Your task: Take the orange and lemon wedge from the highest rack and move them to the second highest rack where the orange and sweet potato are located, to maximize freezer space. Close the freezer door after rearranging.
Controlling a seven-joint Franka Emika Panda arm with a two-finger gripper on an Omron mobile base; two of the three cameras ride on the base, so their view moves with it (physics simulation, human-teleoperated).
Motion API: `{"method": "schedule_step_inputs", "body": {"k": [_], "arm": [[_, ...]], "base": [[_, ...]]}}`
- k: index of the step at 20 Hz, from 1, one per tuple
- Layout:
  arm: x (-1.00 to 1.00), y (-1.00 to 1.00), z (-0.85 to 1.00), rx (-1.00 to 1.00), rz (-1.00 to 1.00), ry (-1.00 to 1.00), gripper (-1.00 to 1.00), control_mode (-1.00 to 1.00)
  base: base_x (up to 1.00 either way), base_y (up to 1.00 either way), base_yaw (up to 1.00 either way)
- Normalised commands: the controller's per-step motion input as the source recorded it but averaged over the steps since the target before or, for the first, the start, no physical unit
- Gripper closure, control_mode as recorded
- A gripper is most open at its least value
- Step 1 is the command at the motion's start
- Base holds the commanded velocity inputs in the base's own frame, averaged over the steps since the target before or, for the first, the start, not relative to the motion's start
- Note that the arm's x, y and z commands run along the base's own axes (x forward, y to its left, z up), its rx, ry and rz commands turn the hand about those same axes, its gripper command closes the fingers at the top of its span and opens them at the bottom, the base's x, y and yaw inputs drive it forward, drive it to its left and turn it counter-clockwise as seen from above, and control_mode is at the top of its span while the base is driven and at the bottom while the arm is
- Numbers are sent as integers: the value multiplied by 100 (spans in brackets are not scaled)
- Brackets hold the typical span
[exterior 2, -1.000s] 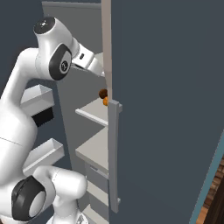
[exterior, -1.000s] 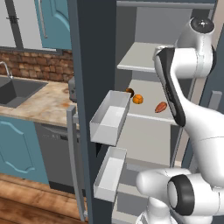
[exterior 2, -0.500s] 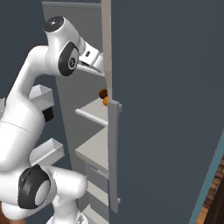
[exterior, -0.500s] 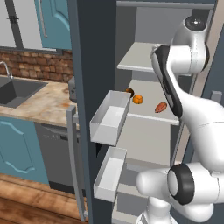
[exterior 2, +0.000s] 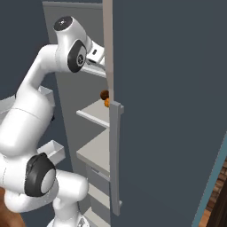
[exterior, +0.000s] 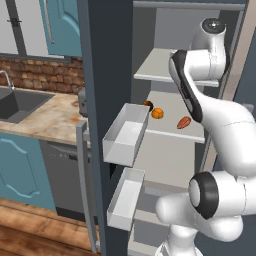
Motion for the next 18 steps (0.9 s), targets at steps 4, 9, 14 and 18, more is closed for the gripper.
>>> {"method": "schedule_step_inputs", "body": {"k": [4,9,14,18], "arm": [[30,0,1,-13,0,25,-100,-100],[24,-7,1,-18,0,15,-100,-100],[11,-20,0,-17,0,0,-100,-100],[0,-38,-3,-2,0,0,-100,-100]], "base": [[0,0,0],[0,0,0],[0,0,0],[0,0,0]]}}
